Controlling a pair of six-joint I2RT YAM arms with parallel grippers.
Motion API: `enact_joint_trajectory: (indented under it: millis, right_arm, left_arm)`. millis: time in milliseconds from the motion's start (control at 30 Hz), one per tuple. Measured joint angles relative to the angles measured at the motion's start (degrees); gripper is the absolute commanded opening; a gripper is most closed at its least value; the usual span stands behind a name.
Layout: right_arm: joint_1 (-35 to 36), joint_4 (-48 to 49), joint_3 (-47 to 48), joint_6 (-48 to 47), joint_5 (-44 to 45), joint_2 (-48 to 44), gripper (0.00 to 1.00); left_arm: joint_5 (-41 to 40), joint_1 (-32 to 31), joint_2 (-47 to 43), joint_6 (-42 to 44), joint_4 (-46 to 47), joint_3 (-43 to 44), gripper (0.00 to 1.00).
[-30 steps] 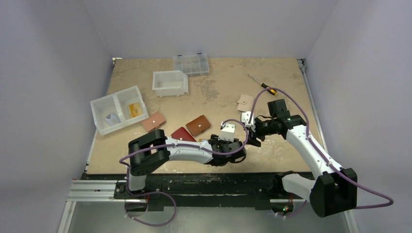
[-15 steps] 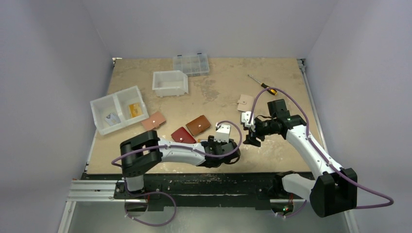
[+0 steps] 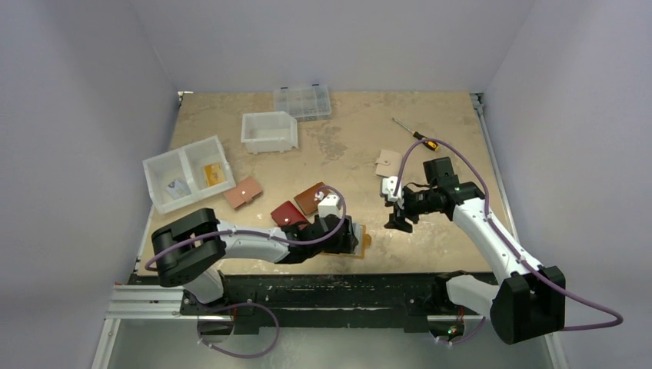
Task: Take the credit cards out of the card holder
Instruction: Remove the credit card from the card holder.
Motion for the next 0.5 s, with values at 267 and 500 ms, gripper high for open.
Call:
enact_joint_trajectory:
  millis: [267,500]
  right_arm:
    - [2.0,-0.6,0.0,-0.4,-1.6,2.5,0.61]
    - [8.5,1.3,0.0,2.4,-3.0,5.3,0.36]
  left_arm:
    - [8.8,4.7,-3.8,-1.6,13.7,-9.4,0.45]
    - [13.4,6.2,-3.9,-1.7,19.4,-12.2,0.43]
